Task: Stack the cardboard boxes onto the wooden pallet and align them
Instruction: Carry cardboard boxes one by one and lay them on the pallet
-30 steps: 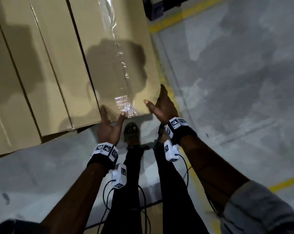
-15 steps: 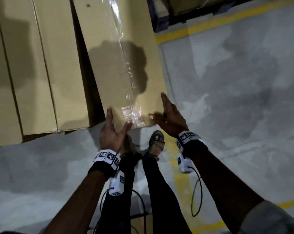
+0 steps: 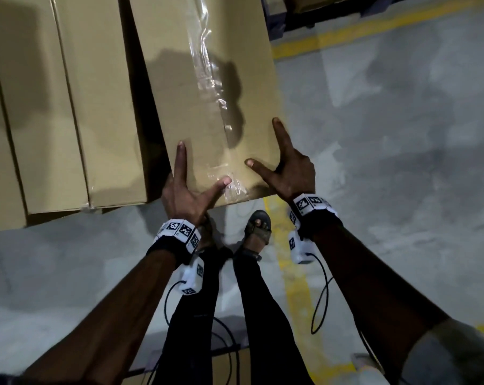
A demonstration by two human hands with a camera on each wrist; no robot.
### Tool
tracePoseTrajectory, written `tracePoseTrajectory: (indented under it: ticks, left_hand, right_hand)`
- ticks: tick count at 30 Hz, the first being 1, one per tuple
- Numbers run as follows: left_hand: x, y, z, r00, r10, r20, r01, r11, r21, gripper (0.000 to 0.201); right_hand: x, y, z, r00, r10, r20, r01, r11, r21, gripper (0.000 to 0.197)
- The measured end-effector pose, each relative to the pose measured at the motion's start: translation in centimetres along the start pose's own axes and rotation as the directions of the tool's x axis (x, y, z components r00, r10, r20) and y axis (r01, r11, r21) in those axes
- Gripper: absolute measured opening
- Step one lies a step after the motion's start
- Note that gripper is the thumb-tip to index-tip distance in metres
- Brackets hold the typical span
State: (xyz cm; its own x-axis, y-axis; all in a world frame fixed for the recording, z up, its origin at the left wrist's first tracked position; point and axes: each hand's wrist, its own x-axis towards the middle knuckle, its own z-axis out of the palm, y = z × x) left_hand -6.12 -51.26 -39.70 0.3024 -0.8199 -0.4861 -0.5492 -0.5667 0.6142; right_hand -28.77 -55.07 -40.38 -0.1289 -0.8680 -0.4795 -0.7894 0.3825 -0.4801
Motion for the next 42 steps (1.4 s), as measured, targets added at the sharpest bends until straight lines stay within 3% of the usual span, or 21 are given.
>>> tracePoseTrajectory:
  ticks: [5,12,18,22,26,31,34,42]
  left_hand:
    - [-0.3,3.8,-4.3,0.996,0.084,0.043,-0.086,0.995,0.057,0.116]
    - [-4.3,14.0,-12.5,0.959,0.244,0.142,-0.258,0.963,0.083,0.117]
    - [-10.9,22.8,-21.1,0.927,0.366,0.086,-0.372,0.926,0.066,0.114]
    - [-14.5,27.6,-26.6,0.897,0.441,-0.004,-0.441,0.897,0.018,0.115]
    - [-17.4,30.4,-31.2,0.839,0.524,-0.148,-0.521,0.851,0.057,0.12]
    - [-20.0,32.2,-34.6,0.84,0.478,-0.258,-0.484,0.874,0.045,0.119]
    - [-21.1,33.2,-34.8,0.81,0.462,-0.362,-0.47,0.88,0.072,0.12]
    - [-27.1,36.3,-28.3,0.766,0.282,-0.577,-0.31,0.949,0.053,0.122]
  right_hand:
    - [-1.6,-3.5,-5.1,0.998,0.004,-0.066,-0.012,0.991,-0.132,0.107]
    - [-8.4,-9.0,-15.6,0.984,0.01,-0.179,-0.033,0.992,-0.123,0.111]
    - [-15.9,-16.1,-26.3,0.946,-0.02,-0.323,-0.008,0.996,-0.084,0.112]
    - [-19.8,-20.7,-32.0,0.912,-0.082,-0.402,0.051,0.995,-0.088,0.114]
    - [-22.9,-24.4,-35.7,0.885,-0.126,-0.449,0.123,0.992,-0.036,0.111]
    - [-23.8,-26.9,-37.9,0.849,-0.231,-0.476,0.281,0.959,0.035,0.111]
    - [-22.8,-27.5,-39.4,0.831,-0.33,-0.448,0.381,0.924,0.027,0.111]
    - [-20.3,-25.0,-45.9,0.794,-0.549,-0.262,0.557,0.829,-0.047,0.113]
